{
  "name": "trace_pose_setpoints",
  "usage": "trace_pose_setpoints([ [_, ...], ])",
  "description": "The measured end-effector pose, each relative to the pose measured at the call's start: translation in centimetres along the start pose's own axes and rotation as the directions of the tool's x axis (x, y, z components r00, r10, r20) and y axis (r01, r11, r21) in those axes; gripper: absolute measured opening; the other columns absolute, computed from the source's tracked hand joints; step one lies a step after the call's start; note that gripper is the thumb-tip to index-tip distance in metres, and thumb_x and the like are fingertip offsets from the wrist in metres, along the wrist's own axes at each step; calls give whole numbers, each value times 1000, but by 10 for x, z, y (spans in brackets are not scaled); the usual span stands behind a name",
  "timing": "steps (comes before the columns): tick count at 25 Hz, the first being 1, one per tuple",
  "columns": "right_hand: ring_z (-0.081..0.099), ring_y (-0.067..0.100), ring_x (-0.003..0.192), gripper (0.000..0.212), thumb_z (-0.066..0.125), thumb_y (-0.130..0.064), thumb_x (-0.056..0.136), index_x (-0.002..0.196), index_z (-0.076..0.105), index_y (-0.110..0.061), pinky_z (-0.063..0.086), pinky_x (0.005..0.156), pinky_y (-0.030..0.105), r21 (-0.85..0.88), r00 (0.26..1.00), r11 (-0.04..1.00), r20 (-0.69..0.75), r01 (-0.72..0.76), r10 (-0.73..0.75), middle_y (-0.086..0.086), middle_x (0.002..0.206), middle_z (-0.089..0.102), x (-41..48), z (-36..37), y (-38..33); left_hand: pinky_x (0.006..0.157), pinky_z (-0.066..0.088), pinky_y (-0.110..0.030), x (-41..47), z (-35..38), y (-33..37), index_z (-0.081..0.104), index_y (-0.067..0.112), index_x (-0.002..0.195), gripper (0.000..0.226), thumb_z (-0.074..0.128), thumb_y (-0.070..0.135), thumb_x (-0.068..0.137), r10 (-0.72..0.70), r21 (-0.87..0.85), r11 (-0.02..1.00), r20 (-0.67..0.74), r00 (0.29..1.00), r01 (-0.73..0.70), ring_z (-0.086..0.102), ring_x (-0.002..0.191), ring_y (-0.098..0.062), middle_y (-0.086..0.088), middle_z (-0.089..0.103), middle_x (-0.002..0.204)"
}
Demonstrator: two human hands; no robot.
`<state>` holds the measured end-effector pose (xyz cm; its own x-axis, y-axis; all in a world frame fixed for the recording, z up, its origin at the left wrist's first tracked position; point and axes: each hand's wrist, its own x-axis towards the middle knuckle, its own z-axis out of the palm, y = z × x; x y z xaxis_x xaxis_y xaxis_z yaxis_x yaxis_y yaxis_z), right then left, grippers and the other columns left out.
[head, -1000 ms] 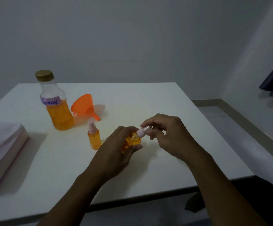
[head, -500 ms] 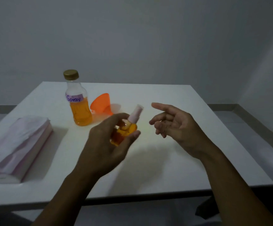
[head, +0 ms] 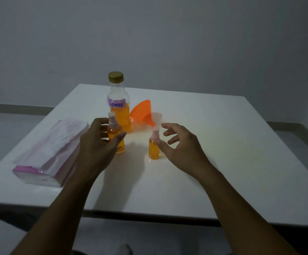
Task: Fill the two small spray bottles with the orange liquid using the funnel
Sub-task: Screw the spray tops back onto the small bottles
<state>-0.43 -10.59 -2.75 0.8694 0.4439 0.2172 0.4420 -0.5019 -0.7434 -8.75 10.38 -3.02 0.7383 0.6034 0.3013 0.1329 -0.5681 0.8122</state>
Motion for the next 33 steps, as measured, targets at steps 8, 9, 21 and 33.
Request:
trace_pose_setpoints([
  [8, 68, 8, 77, 26, 63, -50, 92, 102, 71, -27, 61, 73, 39, -33, 993, 998, -100, 53, -56, -13, 99, 73, 11, 16, -9, 60, 40, -11, 20, 15, -17, 44, 19, 131, 66, 76, 38, 76, -20, -33, 999, -16, 1000, 19, 56, 97, -14, -6, 58, 129],
  [9, 68, 7, 76, 23, 64, -48, 93, 98, 72, -27, 60, 72, 37, -33, 993, 998, -100, 61, -64, -13, 97, 73, 10, 14, -9, 65, 43, -14, 19, 14, -16, 40, 20, 134, 73, 77, 39, 74, -19, -38, 999, -1, 1000, 19, 57, 101, -17, -6, 55, 133],
  [21, 72, 4, 82, 17, 76, -34, 87, 100, 70, -26, 59, 70, 15, 72, 989, 997, -147, 34, -23, -16, 94, 73, -21, -51, 2, 97, 46, -22, -42, 65, 46, 33, 36, 137, 74, 70, 56, 75, 409, -150, 911, 454, 792, -385, 51, 118, -1, 15, 51, 134],
  [33, 73, 6, 82, 13, 69, -31, 92, 91, 78, -21, 61, 86, 35, 135, 981, 989, -178, -53, 77, -10, 83, 78, -29, -73, 17, 76, 51, -16, -43, 103, 55, 55, 24, 121, 37, 64, 33, 86, 578, -188, 811, 398, 712, -554, 61, 88, 1, 13, 69, 103],
])
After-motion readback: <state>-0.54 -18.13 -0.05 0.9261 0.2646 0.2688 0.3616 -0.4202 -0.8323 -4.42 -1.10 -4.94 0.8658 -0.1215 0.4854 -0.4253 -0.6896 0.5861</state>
